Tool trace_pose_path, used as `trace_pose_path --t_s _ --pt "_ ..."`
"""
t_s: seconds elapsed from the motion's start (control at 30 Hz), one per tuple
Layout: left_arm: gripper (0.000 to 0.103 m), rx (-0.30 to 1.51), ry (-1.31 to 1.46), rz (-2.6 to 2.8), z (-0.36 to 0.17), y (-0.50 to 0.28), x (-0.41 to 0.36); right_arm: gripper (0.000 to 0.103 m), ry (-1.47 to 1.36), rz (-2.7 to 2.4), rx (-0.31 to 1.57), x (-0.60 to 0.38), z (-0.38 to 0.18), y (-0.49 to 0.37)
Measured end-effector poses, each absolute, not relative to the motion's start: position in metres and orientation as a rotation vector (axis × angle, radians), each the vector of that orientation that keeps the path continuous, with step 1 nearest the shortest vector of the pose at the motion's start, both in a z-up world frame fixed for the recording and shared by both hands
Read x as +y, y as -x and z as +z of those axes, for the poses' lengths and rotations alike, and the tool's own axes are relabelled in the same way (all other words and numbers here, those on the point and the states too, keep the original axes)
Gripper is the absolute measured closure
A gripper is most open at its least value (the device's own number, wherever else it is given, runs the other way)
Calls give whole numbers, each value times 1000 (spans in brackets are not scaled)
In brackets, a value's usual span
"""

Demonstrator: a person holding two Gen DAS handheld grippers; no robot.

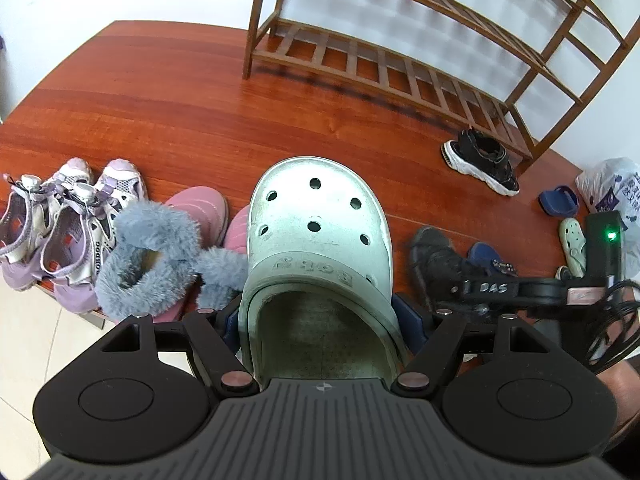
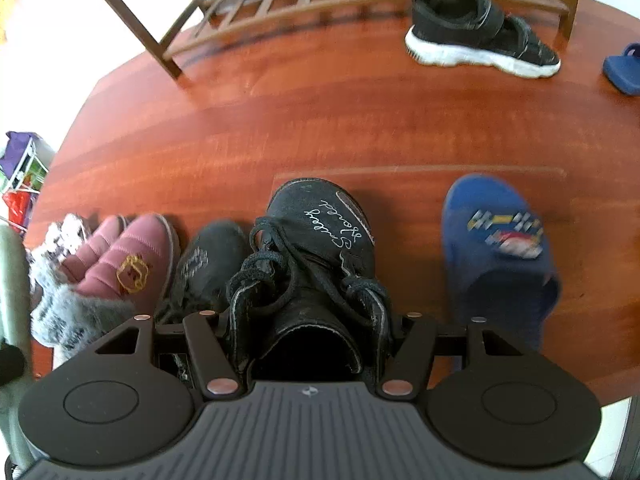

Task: Organize scattered shoes
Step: 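Set the black shoe beside the first one with the right tool while the left tool holds the clog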

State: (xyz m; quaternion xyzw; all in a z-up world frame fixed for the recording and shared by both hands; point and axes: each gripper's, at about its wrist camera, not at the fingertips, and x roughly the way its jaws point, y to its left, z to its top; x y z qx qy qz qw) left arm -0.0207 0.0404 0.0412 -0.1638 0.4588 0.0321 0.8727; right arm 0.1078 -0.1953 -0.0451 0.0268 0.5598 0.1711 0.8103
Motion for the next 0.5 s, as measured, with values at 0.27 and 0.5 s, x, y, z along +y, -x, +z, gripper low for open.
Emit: trace_pose_path --t_s 0.27,0.5 --pt "29 965 354 55 40 22 54 36 -1 324 1196 -175 -67 -102" --pt "29 972 347 42 38 20 62 29 50 307 1171 -164 -69 -98"
